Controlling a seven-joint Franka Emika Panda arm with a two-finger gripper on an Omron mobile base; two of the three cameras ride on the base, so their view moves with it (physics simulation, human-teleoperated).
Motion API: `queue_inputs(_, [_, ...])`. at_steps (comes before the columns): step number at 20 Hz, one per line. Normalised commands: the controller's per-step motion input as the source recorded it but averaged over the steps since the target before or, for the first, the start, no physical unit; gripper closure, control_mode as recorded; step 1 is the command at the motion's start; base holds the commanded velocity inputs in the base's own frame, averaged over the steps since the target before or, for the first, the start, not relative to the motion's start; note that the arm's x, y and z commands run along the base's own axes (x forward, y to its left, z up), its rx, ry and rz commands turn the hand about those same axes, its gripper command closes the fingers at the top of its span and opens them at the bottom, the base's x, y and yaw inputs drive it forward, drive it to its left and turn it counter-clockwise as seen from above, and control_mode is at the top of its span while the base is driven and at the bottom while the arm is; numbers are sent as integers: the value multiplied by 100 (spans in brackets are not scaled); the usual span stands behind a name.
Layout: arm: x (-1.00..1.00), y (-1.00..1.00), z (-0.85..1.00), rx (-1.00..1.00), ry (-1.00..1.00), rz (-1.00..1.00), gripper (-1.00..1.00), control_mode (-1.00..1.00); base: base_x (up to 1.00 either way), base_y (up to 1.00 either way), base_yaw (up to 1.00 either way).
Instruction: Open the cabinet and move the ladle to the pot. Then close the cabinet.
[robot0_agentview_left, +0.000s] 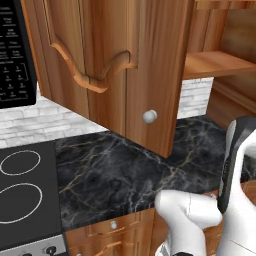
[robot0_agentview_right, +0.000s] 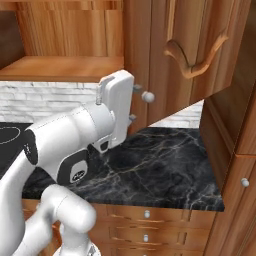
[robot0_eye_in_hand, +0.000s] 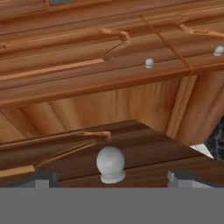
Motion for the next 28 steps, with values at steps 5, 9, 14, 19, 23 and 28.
queue_inputs(5, [4,-1,56,10,0,20,-100,-100,0,0,0])
queue_inputs(9, [7,0,31,3,6,43,-100,-100,0,0,0])
queue_inputs(14, [31,0,3,1,17,45,-100,-100,0,0,0])
queue_inputs(19, [49,2,0,0,21,41,-100,-100,0,0,0])
queue_inputs(23, [71,20,0,2,15,28,-100,-100,0,0,0])
queue_inputs(28, [71,31,0,3,2,10,-100,-100,0,0,0])
